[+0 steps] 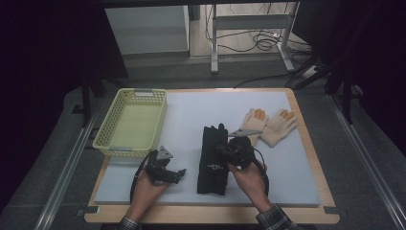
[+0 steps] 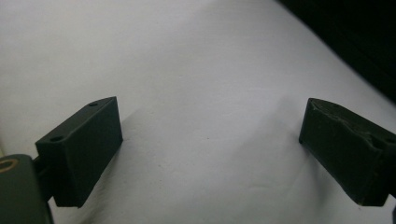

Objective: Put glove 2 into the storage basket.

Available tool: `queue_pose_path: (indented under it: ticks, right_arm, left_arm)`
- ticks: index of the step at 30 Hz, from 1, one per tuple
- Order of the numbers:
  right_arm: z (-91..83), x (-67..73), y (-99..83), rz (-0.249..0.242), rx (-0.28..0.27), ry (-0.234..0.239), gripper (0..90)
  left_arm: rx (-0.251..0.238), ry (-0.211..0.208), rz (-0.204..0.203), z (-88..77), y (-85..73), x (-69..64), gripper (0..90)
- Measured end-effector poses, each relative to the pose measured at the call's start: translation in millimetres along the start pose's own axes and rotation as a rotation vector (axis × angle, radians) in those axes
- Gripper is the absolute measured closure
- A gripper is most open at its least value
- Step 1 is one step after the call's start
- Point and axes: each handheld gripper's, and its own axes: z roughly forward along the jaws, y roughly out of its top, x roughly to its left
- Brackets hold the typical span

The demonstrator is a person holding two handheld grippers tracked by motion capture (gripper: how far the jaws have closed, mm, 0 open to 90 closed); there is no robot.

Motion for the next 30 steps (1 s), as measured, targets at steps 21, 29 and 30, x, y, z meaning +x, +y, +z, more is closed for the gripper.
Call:
queue_pose_path:
  ticks: [21, 29, 30]
  right_arm:
    - [27.6, -0.8, -48.8, -0.026, 0.031, -0.036, 63.7]
    - [4.1, -27.2, -48.2, -0.069, 0.019, -0.044, 65.6]
    - [3.0, -30.4, -51.4, -0.067, 0.021, -0.038, 68.7]
  left_arm:
    - [0.005, 0.001, 0.004, -0.3, 0.1, 0.1, 5.8]
    - [0.006, 0.001, 0.006, -0.4, 0.2, 0.4, 5.8]
    - [0.006, 0.0, 0.007, -0.4, 0.2, 0.5, 5.8]
